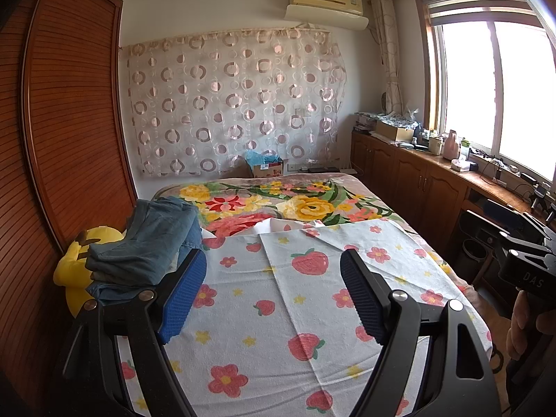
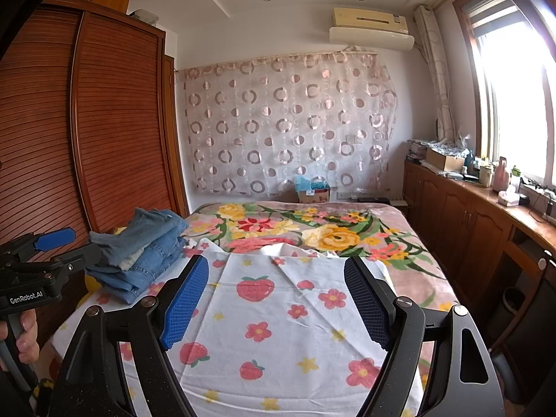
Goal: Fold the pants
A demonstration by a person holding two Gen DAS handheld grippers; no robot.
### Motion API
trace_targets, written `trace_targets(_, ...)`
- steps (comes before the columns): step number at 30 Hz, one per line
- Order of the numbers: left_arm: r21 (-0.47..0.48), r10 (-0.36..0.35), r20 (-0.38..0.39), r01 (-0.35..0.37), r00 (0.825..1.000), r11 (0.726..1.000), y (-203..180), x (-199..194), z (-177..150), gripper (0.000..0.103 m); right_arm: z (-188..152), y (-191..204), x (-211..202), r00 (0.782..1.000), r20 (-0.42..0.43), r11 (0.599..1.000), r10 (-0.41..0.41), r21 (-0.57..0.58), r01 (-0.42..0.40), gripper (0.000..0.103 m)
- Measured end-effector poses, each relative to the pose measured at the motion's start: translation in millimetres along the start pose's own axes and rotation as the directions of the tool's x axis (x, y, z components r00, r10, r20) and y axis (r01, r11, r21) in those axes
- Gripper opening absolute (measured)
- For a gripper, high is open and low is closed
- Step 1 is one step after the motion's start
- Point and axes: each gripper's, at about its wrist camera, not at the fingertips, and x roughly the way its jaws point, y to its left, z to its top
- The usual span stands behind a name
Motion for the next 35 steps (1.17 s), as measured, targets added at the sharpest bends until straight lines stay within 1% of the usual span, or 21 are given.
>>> trace_targets(35, 0.0, -0.003, -0.001, 0.003, 1.0, 1.0, 1.3, 0.3, -0.7, 0.08, -0.6, 1.3, -2.7, 1.0, 0.002, 1.0, -0.003, -0.001, 0.003, 0.082)
